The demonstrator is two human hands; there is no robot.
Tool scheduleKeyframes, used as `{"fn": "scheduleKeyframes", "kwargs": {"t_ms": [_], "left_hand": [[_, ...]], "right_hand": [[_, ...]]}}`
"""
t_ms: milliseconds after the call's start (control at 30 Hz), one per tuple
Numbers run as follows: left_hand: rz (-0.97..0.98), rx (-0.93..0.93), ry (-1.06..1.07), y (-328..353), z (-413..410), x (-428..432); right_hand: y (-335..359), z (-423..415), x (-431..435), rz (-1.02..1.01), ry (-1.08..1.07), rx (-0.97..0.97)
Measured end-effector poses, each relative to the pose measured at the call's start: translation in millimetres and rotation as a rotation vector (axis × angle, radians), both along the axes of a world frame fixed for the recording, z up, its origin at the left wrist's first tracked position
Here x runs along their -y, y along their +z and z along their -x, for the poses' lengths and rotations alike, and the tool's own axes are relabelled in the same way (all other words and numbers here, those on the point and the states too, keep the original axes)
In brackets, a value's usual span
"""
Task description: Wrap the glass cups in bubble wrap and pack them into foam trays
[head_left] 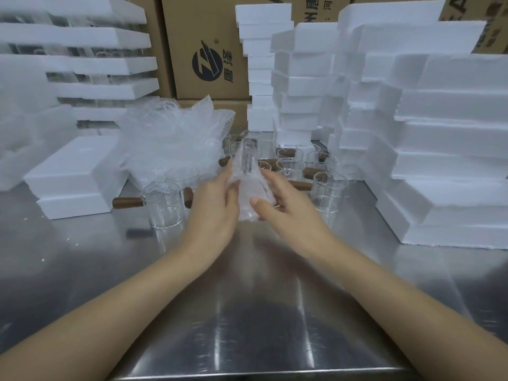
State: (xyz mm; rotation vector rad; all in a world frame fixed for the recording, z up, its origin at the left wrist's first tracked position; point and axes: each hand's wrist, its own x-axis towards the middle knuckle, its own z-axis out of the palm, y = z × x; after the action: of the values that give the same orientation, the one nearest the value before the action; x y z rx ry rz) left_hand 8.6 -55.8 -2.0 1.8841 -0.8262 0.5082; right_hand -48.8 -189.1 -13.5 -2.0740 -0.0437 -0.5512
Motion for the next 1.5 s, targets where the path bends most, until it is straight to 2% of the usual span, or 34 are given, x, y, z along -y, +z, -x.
{"fn": "scheduleKeyframes", "kwargs": {"t_ms": [100, 233, 367, 533, 667, 767, 833, 933, 1000, 1067, 1133, 1200, 1233, 1267, 1333, 1500], "left_hand": [[-0.115, -0.088, -0.127, -3, 7, 6], [-0.208, -0.219, -0.243, -10, 10, 12], [-0.043, -0.295, -0.394, -13, 13, 15], [0.015, -0.425, -0.324, -16, -2, 20], [0.042, -0.345, -0.286, -12, -4, 16], [0.122, -0.387, -0.251, -16, -5, 13], [0.213, -0.42, -0.248, -17, -5, 13], [0.31, -0.42, -0.266, -15, -6, 13], [0.279, -0.36, -0.248, -14, -8, 13], [0.248, -0.179, -0.184, -8, -7, 10], [0.205, 0.155, -0.135, 1, -6, 3], [-0.009, 0.505, -0.106, 8, -9, -2], [-0.146, 0.623, -0.091, 9, -12, -3], [-0.262, 0.661, -0.077, 9, -16, -2], [-0.35, 0.578, -0.098, 7, -18, 0], [-0.221, 0.405, -0.189, 4, -21, -4]], "right_hand": [[-2, 0, 6, 0.072, -0.068, 0.042], [2, -1, 17, -0.041, -0.152, 0.102], [2, -4, 19, -0.017, -0.174, 0.147], [2, -4, 13, 0.102, -0.136, 0.114], [1, -3, 10, 0.123, -0.067, 0.049], [2, -2, 11, 0.163, 0.013, 0.02], [4, -1, 14, 0.117, 0.075, 0.022], [11, 0, 18, -0.065, 0.127, 0.02], [14, 0, 18, -0.247, 0.11, -0.011], [16, 0, 18, -0.506, 0.102, -0.065], [17, 0, 20, -0.711, 0.121, -0.099], [18, 1, 21, -0.779, 0.168, -0.116], [17, 2, 20, -0.778, 0.19, -0.124], [16, 2, 20, -0.773, 0.204, -0.132], [16, 1, 18, -0.773, 0.219, -0.141], [20, -1, 23, -0.726, 0.208, -0.188]]}}
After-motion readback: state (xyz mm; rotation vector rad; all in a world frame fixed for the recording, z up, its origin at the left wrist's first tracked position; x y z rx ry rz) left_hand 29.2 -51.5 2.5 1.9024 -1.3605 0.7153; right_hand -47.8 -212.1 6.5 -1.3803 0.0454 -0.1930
